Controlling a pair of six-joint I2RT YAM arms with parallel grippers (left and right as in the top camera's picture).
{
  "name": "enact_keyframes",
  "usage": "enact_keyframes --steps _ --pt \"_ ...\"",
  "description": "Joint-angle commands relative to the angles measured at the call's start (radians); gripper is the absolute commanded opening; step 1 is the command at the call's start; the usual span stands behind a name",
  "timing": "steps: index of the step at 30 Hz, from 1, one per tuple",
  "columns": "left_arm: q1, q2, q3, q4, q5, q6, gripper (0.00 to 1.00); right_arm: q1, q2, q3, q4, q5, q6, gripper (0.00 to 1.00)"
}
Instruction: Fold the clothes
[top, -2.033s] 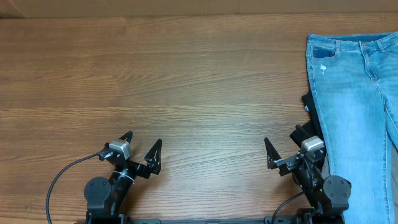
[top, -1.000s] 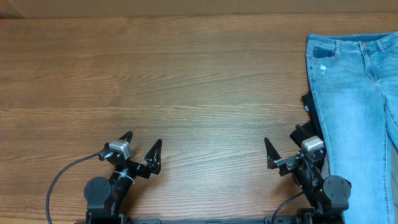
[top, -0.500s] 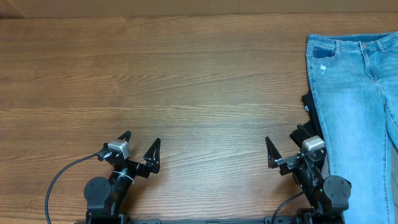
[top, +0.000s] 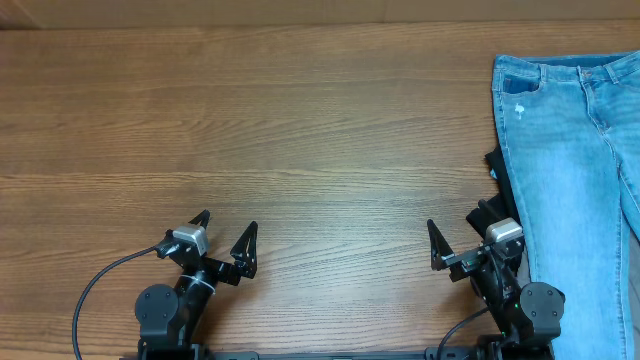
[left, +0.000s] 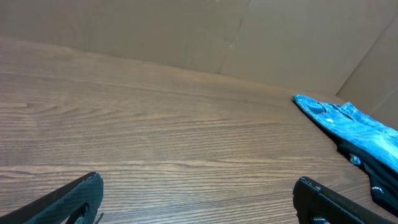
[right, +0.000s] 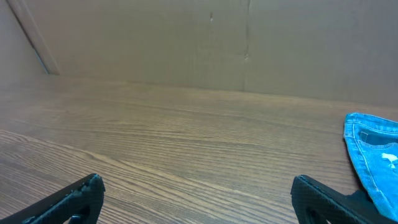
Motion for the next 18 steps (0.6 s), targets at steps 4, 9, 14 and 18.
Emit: enact_keyframes --steps 4,9,14,18 --pt "0.005 0.003 0.005 -0.011 -0.013 -0.003 1.00 0.003 -0.012 -0.001 0.004 -0.007 0.000 1.00" --pt "0.005 0.003 0.005 -0.012 -0.013 -0.003 1.00 0.003 -0.012 -0.001 0.003 -0.005 0.001 1.00" --pt "0.005 0.003 0.005 -0.011 -0.013 -0.003 1.00 0.003 -0.012 -0.001 0.008 -0.046 0.041 1.00" --pt "0.005 0.003 0.009 0.013 0.012 -0.003 1.00 0.003 -0.012 0.000 0.038 -0.046 0.309 1.00"
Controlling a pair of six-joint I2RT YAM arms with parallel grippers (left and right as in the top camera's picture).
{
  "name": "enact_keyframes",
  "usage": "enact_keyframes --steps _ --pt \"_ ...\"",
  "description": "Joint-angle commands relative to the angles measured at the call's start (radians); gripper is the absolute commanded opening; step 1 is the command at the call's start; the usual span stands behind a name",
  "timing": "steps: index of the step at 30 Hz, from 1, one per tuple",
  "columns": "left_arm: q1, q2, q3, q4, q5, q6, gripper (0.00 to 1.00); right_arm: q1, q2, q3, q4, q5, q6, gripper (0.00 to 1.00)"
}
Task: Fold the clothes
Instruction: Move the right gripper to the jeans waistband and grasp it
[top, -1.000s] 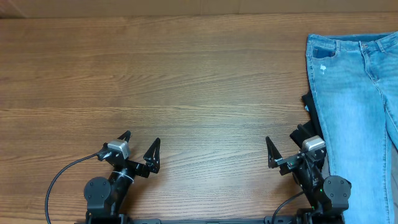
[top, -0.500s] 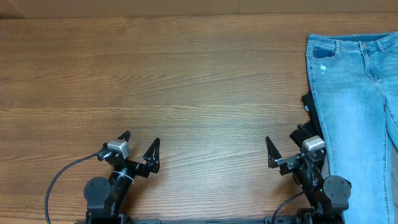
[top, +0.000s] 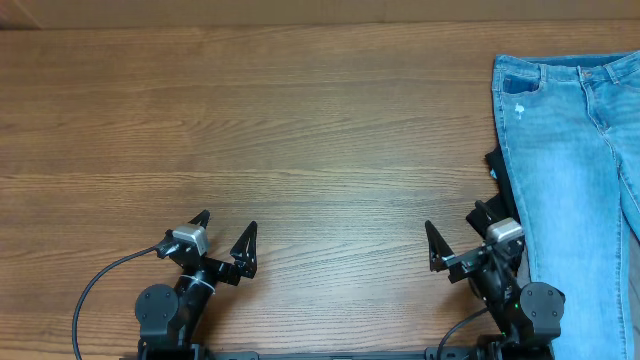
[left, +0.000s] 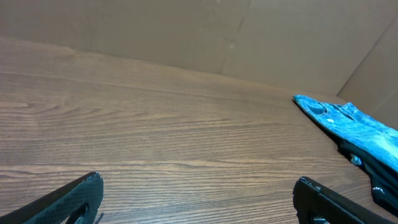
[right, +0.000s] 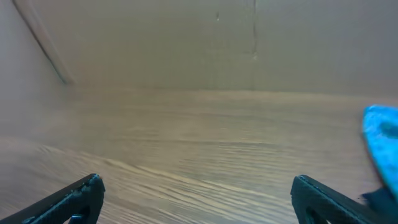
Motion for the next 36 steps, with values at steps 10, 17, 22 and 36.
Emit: enact_keyframes --steps 10,17,22,36 --pt "0.005 0.023 0.202 -0.008 0.028 0.031 1.00 0.003 -0.003 0.100 0.088 -0.025 0.367 1.00" --pt "0.005 0.245 0.467 -0.197 0.003 0.027 1.00 0.003 0.204 0.337 -0.123 -0.026 0.358 1.00" --pt "0.005 0.504 0.741 -0.404 -0.008 0.027 1.00 0.003 0.487 0.586 -0.406 -0.021 0.225 1.00" --pt "0.005 1.046 1.400 -0.925 0.068 0.125 1.00 0.003 1.187 1.329 -1.020 0.116 0.039 1.00"
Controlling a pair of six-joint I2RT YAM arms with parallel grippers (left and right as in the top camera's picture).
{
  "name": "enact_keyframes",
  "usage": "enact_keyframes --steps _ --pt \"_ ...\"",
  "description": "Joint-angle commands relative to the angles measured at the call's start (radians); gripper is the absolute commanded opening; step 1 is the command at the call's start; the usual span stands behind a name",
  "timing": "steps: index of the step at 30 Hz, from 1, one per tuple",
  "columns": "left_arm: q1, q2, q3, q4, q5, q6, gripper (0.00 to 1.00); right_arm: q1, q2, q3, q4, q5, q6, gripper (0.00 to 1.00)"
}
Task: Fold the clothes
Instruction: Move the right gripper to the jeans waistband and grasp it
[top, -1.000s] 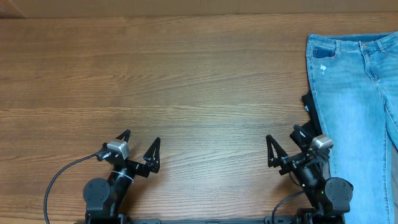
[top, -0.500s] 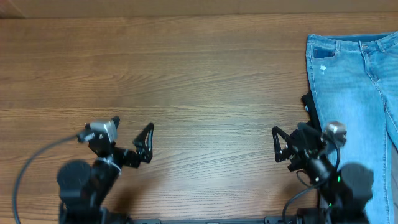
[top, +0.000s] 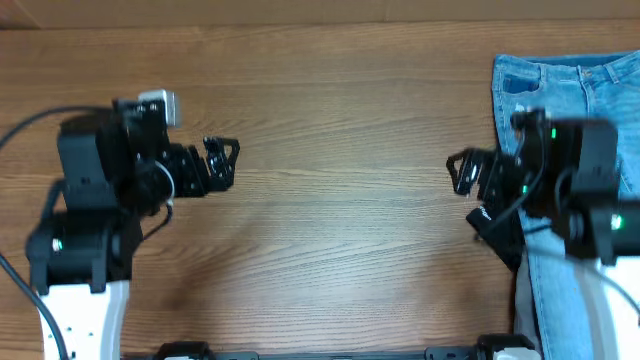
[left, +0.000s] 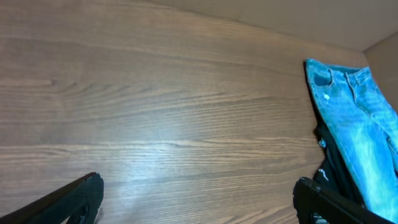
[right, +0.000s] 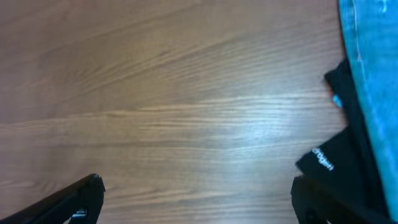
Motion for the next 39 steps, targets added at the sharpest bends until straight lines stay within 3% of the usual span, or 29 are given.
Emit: enact_keyframes --steps 1,3,7,12,19,27,39 --pt "0.005 0.035 0.079 -0.016 0.124 0.050 1.00 0.003 0.081 0.094 -0.035 -0.006 -0.063 1.00" --pt "0.005 0.047 0.080 0.007 0.176 0.050 1.00 0.003 0.120 0.094 -0.033 -0.016 -0.055 1.00" --pt "0.004 0.082 0.080 -0.022 0.027 0.050 1.00 -0.020 0.208 0.101 0.033 -0.014 0.055 1.00" --pt "-0.027 0.144 0.080 -0.067 0.008 0.055 1.00 -0.076 0.364 0.161 0.136 -0.009 0.153 0.96" --pt "-0.094 0.208 0.080 -0.072 -0.006 0.061 1.00 -0.117 0.608 0.199 0.395 0.132 0.220 0.89" --pt "-0.122 0.215 0.080 -0.100 -0.027 0.115 1.00 -0.159 0.845 0.199 0.652 0.278 0.219 0.84" --pt "-0.122 0.215 0.080 -0.146 -0.077 0.114 1.00 -0.208 1.028 0.199 0.715 0.339 0.200 0.86"
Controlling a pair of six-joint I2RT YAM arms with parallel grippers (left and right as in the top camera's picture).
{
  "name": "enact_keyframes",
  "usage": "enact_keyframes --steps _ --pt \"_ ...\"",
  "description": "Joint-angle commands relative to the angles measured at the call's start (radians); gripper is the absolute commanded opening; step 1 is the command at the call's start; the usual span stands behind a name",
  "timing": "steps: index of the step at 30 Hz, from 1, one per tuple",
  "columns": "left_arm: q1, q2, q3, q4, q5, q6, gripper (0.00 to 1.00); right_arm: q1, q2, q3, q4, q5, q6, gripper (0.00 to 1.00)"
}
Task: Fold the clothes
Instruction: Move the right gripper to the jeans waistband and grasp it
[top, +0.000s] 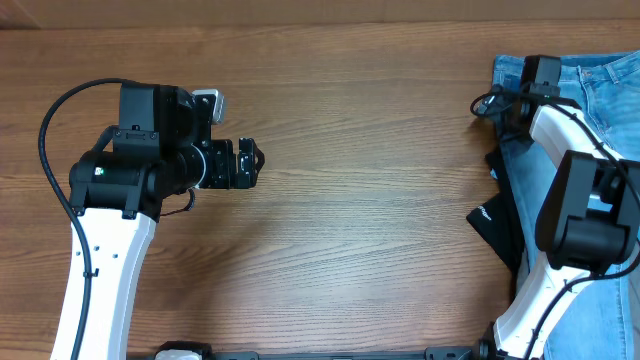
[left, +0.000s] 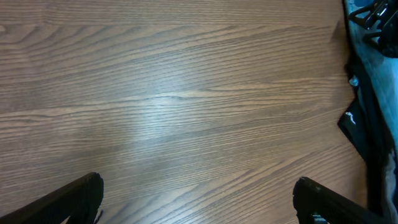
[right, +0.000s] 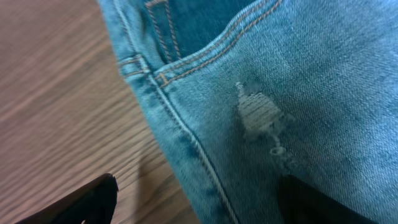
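Note:
Light blue jeans (top: 600, 75) lie flat at the table's far right, with a black garment (top: 497, 226) sticking out from under their left edge. In the right wrist view the jeans' pocket seam and a frayed patch (right: 257, 118) fill the frame. My right gripper (right: 196, 208) is open low over the jeans' left edge near the waist, one finger over wood and the other over denim. My left gripper (top: 248, 163) is open over bare wood at the left-centre, far from the clothes. The left wrist view shows the jeans (left: 379, 59) at its right edge.
The wooden table (top: 350, 120) stretches between the two arms. A cardboard wall runs along the table's far edge. The left arm's black cable (top: 60, 110) loops at the far left. The right arm's white links (top: 570, 190) lie over the jeans.
My right gripper has moved from beside the black garment, over the wood, to the far left corner of the jeans near the waist. My left gripper has shifted slightly right. Both remain open.
Both arms were first parked at the table's front edge, grippers open, and the right wrist view had shifted a moment later. Then both were raised over the middle of the table. Now the right gripper is over the jeans' edge and the left is over bare wood.

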Motion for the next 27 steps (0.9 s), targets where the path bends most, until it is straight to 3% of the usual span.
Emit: enact_keyframes --steps 1,3,8,13,16,21,27 --pt "-0.009 0.002 0.021 -0.005 -0.024 0.023 1.00 0.004 0.037 0.024 0.016 0.040 -0.010 0.86" --pt "-0.009 0.002 0.021 -0.006 -0.024 0.022 1.00 0.004 0.049 0.024 0.019 0.052 -0.010 0.84" --pt "-0.009 0.002 0.021 -0.006 -0.024 0.022 1.00 0.004 0.056 0.024 0.005 0.122 -0.009 0.64" --pt "-0.009 0.002 0.021 -0.006 -0.024 0.022 1.00 0.004 0.056 0.024 -0.010 0.184 -0.032 0.69" --pt "-0.009 0.002 0.021 -0.006 -0.024 0.022 1.00 0.016 0.056 0.024 -0.014 0.174 -0.134 0.69" --pt "-0.009 0.002 0.021 -0.006 -0.024 0.023 1.00 0.063 0.056 0.026 -0.050 0.225 -0.307 0.80" --pt "-0.009 0.002 0.021 -0.006 -0.024 0.023 1.00 0.104 0.056 0.025 -0.036 0.289 -0.354 0.82"
